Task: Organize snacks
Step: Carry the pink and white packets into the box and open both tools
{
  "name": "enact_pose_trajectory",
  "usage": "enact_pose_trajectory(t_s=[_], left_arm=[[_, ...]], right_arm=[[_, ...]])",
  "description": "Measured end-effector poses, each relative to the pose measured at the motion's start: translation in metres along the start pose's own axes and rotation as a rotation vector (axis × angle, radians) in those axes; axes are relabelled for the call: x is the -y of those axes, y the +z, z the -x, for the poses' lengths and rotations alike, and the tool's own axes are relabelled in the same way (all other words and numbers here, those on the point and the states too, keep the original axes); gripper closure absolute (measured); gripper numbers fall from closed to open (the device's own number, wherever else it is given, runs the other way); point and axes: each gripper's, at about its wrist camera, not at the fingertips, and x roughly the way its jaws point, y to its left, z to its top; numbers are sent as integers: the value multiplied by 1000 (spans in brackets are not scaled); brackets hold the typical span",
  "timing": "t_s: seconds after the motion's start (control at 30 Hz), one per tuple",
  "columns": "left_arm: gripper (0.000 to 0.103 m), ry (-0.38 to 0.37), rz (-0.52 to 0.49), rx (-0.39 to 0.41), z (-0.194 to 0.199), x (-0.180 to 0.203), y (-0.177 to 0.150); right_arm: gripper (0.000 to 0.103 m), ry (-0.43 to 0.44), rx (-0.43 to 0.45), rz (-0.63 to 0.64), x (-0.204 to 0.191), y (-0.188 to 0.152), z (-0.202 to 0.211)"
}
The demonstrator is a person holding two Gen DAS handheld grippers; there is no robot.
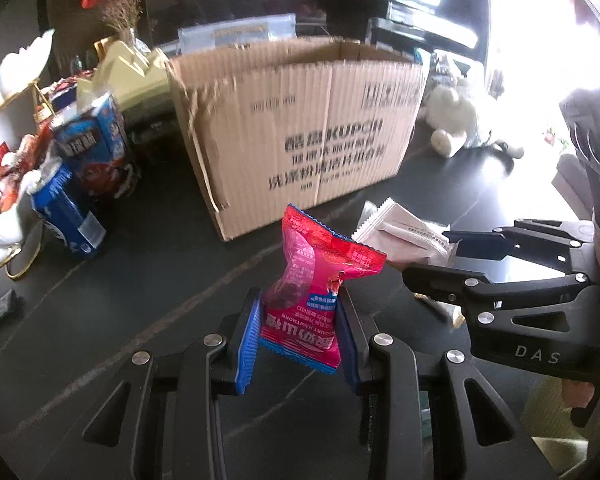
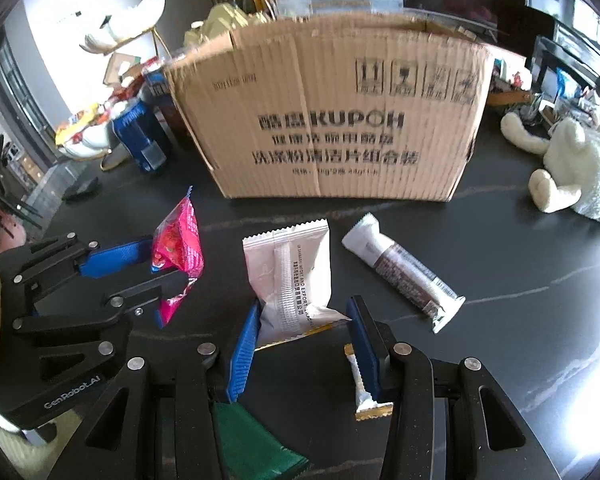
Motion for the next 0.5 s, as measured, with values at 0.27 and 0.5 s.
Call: enact_pose_trajectory(t_s=[0.27,0.5], left_arm=[[68,13,24,79,35,7,17],[68,15,42,147,61,12,34]], right_arm=[[58,-1,99,-18,0,14,37],[57,-3,175,-29,0,28,65]])
